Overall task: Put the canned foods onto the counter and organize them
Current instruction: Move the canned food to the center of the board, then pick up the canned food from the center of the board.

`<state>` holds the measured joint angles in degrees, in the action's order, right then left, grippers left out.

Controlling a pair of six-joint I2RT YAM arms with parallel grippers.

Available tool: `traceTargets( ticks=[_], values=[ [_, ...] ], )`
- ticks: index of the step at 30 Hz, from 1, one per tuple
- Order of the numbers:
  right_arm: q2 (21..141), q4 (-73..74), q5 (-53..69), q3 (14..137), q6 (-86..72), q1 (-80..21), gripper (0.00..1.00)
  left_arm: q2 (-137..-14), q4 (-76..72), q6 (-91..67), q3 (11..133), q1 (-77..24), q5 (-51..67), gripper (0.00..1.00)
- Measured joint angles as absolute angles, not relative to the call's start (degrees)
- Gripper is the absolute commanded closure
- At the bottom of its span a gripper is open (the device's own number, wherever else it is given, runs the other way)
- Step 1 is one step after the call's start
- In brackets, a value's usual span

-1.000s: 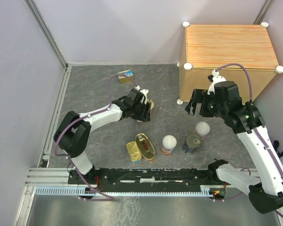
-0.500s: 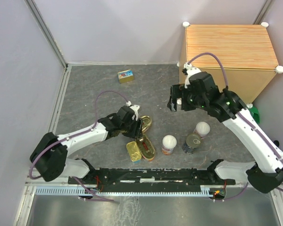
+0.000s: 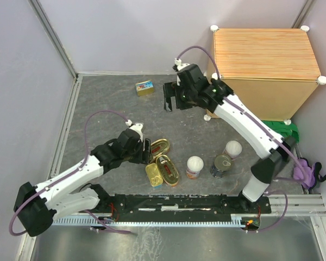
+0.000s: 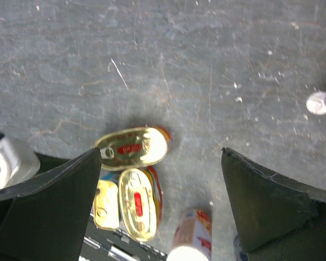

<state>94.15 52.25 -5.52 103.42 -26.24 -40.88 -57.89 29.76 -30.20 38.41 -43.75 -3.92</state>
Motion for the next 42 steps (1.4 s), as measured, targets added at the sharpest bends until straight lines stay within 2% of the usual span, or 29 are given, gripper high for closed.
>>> traceTargets(
  ticks=[6, 13, 20, 31, 42],
  values=[
    [104.3, 50.5, -4.4, 112.7, -25.6, -40.9, 0.01, -54.5, 32.4, -32.4, 41.6, -43.7, -8.6, 0.21],
    [106.3, 49.3, -3.9, 111.7, -25.6, -40.9, 0.01, -56.9, 31.2, -34.1, 51.5, -43.5, -18.9, 0.15],
    [96.3, 47.7, -3.7, 98.5, -26.2, -41.3, 0.01, -72.9, 26.1, -37.6, 62.0, -35.7, -20.9, 0.14],
    [75.0, 47.2, -4.4, 80.9, -27.5, -44.7, 0.01, -89.0, 17.6, -50.9, 69.0, -22.9, -17.1, 0.12],
    [68.1, 49.1, -5.0, 73.9, -26.6, -44.7, 0.01, -104.9, 10.1, -71.0, 76.9, -18.3, -14.5, 0.11]
  ],
)
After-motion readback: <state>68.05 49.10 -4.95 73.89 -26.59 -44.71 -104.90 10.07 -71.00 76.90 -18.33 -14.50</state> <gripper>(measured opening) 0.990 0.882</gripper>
